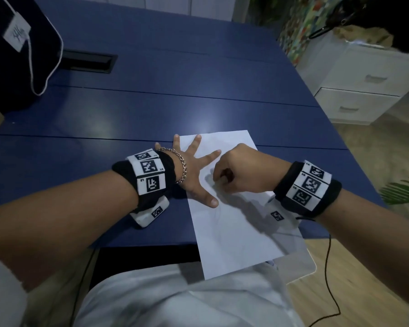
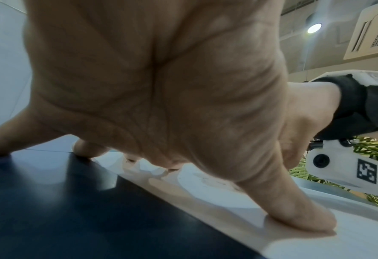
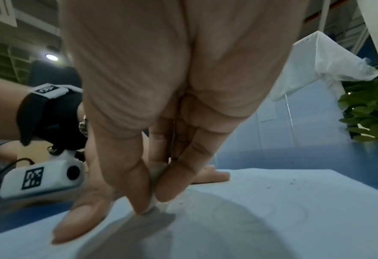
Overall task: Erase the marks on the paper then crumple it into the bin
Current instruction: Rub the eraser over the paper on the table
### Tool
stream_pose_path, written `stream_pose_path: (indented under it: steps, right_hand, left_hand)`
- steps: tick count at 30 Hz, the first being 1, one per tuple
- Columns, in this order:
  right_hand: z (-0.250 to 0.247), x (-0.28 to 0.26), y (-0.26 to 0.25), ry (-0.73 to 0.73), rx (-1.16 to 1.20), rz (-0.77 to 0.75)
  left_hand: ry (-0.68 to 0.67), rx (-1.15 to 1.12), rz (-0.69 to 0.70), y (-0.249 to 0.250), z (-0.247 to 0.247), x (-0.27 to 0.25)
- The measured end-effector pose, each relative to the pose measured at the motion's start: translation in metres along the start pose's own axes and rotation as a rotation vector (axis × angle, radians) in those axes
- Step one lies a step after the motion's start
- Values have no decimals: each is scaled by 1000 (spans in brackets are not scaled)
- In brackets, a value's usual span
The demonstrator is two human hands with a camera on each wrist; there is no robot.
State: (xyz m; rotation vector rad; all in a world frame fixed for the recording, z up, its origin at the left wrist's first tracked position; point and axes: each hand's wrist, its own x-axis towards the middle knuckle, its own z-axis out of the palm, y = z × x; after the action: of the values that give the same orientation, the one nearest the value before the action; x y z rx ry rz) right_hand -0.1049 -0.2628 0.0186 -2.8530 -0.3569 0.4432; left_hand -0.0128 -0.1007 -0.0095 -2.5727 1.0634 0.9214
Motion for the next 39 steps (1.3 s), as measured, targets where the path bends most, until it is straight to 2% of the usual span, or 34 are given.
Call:
stream_pose_path:
  steps: [2, 4, 6, 9, 11, 15, 20, 24, 29, 32, 34, 37, 39]
  right_hand:
    - [-4, 5, 6, 30, -21, 40]
    - [-4, 11, 14, 130, -27, 101]
    - [0, 12, 15, 175, -44, 100]
    - [2, 7, 8, 61, -12, 21]
    - [-2, 8, 10, 52, -14, 42]
    - [-2, 12, 19, 213, -61, 139]
    - [2, -3, 12, 60, 1, 65]
    - [4, -6, 21, 196, 3, 154]
    - [5, -12, 5, 39, -9, 53]
    - [0, -4, 16, 143, -3, 140]
    - [3, -2, 12, 175, -25, 145]
    - [8, -8, -5, 77, 5, 53]
    - [6, -11, -4, 56, -28, 74]
  left_hand:
    - [-1, 7, -3, 1, 0, -1]
    - [0, 4, -6, 1, -1, -1]
    - [-3, 0, -5, 1, -1, 0]
    - [-8, 2, -6, 0, -1, -1]
    - [-9, 6, -9, 1, -1, -2]
    - [-11, 2, -10, 2, -2, -1]
    - [-10, -6, -6, 0, -3, -1]
    - [-15, -7, -2, 0, -1, 1]
    - [-7, 0, -6, -1, -2, 2]
    - [-8, 4, -7, 0, -2, 3]
    - [-7, 6, -8, 0, -1, 3]
    - [-9, 4, -6, -1, 0, 3]
    - [-4, -6, -18, -1, 0, 3]
